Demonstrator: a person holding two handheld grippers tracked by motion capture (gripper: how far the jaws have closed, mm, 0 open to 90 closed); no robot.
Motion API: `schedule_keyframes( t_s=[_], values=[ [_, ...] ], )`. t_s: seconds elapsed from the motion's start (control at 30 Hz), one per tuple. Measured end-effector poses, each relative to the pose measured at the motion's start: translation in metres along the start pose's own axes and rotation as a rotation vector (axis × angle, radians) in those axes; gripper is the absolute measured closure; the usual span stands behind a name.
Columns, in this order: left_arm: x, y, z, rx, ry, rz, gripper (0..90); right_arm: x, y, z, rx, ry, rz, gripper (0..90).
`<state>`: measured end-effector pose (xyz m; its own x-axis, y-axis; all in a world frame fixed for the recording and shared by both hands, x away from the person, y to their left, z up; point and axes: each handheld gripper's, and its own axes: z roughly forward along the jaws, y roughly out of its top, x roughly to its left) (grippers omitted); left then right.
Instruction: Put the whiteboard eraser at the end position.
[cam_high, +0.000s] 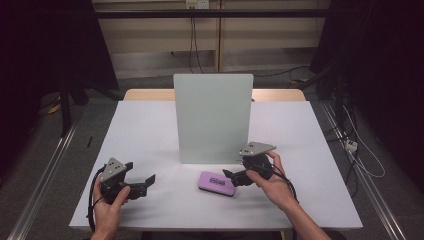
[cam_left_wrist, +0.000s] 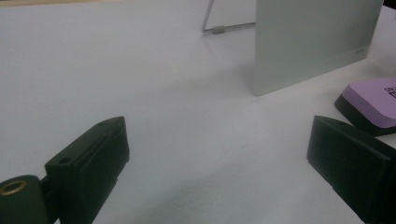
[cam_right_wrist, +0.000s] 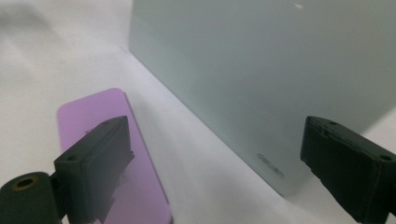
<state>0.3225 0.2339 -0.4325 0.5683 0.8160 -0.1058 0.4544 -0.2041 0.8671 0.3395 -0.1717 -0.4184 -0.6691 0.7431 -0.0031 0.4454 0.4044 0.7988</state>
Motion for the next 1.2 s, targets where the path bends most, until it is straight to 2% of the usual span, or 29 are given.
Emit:
schedule_keyframes(
  t_s=[0.2,0.47,0.67,0.77,0.87,1.03,1.2],
  values=[
    [0.001,0.000,0.000,0.011,0.013,-0.007,5.9,-0.007,-0.010,-0.010,-0.037,-0.043,0.053,9.4],
    [0.000,0.000,0.000,0.003,0.009,-0.004,5.9,-0.013,-0.023,-0.026,-0.069,-0.094,0.067,9.3],
    [-0.001,0.000,0.000,0.005,0.012,-0.003,6.0,-0.023,-0.037,-0.040,-0.097,-0.135,0.112,9.0],
    [-0.003,0.000,0.001,0.015,0.028,0.005,6.3,-0.027,-0.045,-0.045,-0.099,-0.141,0.134,10.0],
    [-0.005,0.000,0.001,0.009,0.017,0.006,6.2,-0.030,-0.052,-0.051,-0.109,-0.153,0.149,10.2],
    [-0.006,0.001,0.000,0.006,0.023,-0.001,6.2,-0.034,-0.062,-0.058,-0.113,-0.173,0.165,8.8],
    [-0.008,0.000,0.001,0.008,0.022,0.000,6.2,-0.040,-0.071,-0.065,-0.119,-0.212,0.185,8.1]
  ],
)
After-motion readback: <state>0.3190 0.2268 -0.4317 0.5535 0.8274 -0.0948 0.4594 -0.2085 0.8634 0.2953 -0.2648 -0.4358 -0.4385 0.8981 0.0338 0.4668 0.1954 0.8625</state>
